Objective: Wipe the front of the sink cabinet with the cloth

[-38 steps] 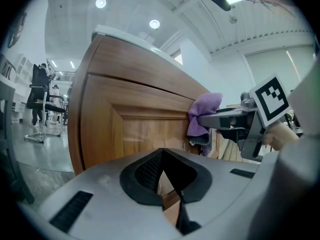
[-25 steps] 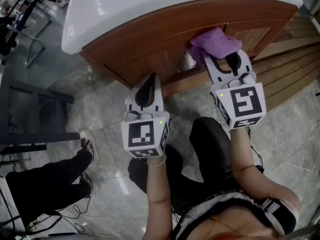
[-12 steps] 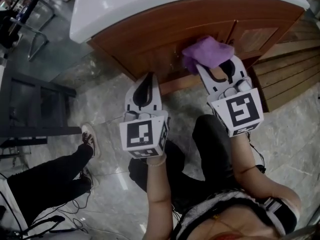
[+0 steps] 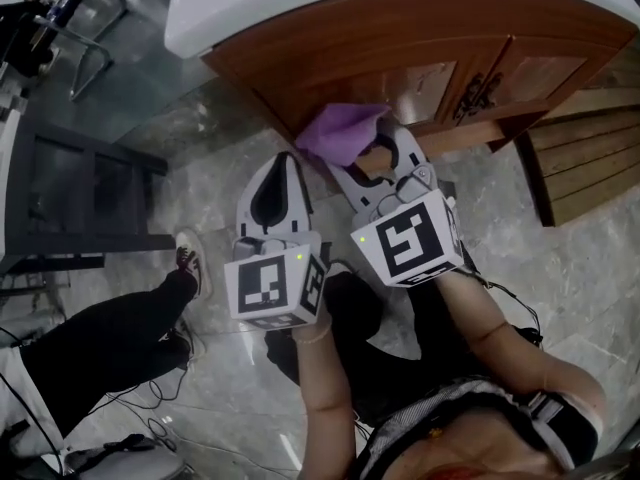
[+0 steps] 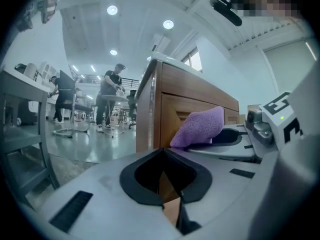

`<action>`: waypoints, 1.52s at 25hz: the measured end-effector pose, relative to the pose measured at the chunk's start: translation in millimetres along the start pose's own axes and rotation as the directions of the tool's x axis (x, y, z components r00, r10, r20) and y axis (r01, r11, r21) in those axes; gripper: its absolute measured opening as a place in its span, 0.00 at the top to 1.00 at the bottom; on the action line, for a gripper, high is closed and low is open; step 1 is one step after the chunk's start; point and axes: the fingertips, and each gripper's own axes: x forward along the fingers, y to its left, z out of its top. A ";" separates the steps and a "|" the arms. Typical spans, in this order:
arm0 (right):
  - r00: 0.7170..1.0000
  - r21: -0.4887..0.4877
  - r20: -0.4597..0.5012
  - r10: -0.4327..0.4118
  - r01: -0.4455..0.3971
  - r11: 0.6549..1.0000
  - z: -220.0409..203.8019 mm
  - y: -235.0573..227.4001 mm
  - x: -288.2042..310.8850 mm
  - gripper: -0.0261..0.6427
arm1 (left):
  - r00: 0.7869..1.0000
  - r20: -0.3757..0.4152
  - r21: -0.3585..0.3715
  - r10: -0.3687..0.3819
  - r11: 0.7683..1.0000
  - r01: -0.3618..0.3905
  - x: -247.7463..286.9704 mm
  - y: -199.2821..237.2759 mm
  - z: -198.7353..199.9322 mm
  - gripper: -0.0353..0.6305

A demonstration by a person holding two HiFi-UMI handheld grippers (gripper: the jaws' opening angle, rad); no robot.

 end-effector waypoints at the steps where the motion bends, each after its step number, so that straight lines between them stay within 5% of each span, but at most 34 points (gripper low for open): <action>1: 1.000 -0.006 0.003 0.009 -0.009 1.000 0.4 6.2 5.0 0.69 | 1.000 -0.001 0.000 0.005 1.000 -0.005 -2.4 3.2 -1.2 0.95; 12: 1.000 -0.011 0.013 -0.003 0.003 1.000 -2.6 17.6 25.4 0.69 | 1.000 -0.022 -0.006 -0.004 1.000 0.003 -1.9 8.0 -9.2 0.95; 21: 1.000 -0.034 0.006 -0.013 0.013 0.999 -9.0 12.8 24.0 0.69 | 0.999 -0.046 0.063 0.028 0.998 -0.025 5.5 0.4 -11.3 0.95; 38: 0.996 0.003 -0.040 -0.081 0.082 0.997 -30.1 -25.6 7.5 0.69 | 0.997 -0.058 0.064 -0.049 0.997 0.053 24.7 -27.2 -12.2 0.95</action>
